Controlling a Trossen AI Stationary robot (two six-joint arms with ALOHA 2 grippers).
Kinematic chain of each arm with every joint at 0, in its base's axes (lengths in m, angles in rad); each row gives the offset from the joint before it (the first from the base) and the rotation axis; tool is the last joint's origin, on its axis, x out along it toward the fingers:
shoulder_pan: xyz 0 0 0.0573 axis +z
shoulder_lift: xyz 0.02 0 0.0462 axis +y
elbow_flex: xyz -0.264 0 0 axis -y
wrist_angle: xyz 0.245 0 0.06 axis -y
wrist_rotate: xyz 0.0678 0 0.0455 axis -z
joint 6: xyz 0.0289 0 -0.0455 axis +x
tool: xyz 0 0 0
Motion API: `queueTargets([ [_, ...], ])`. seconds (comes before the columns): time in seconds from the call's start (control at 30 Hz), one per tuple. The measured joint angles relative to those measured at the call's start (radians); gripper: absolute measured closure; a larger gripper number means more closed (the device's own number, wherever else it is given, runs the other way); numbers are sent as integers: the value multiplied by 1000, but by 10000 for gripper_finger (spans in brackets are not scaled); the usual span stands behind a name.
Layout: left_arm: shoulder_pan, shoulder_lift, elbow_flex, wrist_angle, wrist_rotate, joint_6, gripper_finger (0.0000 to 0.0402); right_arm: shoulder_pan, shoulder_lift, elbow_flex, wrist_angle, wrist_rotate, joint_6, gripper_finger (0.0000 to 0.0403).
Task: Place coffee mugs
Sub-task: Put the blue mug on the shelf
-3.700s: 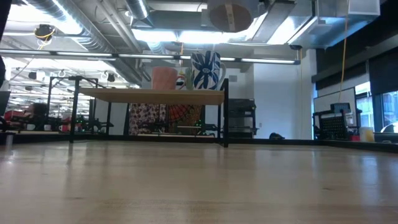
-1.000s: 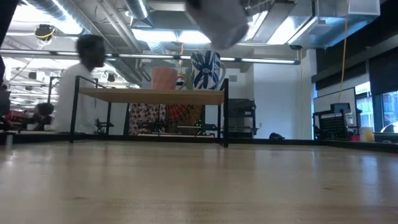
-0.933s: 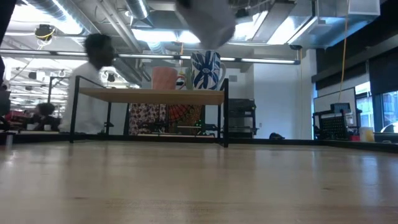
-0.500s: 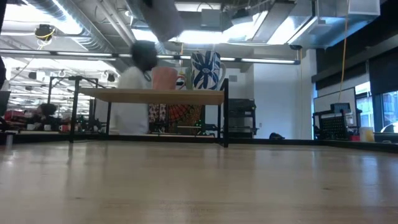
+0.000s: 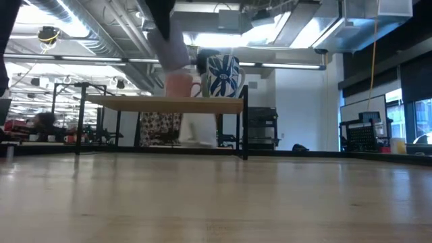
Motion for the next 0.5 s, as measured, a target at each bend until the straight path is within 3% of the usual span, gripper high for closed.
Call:
queueTargets([
  [0.5,60,132,-1,0,76,6,385,0,0,0,2,0,2,194],
])
